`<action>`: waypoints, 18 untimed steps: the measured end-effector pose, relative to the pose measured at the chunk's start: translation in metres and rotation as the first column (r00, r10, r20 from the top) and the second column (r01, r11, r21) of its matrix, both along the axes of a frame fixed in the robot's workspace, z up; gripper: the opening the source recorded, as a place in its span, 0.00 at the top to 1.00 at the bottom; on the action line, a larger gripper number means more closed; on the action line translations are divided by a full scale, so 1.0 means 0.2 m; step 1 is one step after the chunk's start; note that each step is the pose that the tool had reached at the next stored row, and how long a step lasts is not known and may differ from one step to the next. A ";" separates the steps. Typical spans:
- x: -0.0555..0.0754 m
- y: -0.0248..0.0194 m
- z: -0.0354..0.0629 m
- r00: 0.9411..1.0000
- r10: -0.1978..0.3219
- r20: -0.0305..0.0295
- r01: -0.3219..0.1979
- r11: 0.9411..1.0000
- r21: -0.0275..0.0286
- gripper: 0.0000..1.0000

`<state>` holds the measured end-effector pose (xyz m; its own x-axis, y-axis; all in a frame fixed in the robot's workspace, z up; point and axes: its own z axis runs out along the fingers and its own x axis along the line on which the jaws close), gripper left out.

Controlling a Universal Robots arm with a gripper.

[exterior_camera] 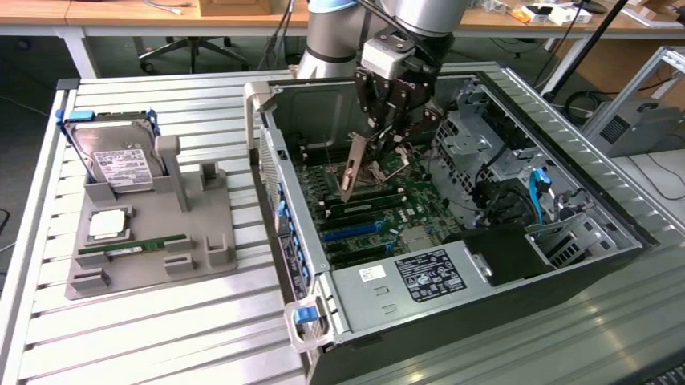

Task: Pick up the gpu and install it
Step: 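Insert the gpu into the slot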

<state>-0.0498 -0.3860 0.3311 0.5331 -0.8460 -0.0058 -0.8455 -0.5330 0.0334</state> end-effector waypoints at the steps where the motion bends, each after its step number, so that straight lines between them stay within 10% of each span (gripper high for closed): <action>1: 0.00 0.000 -0.001 1.000 -0.012 0.000 0.012 1.000 -0.002 0.70; 11: 0.00 0.000 -0.010 0.987 -0.164 0.002 0.164 0.986 -0.024 0.70; 18: 0.00 0.000 -0.018 0.964 -0.266 0.004 0.266 0.963 -0.034 0.70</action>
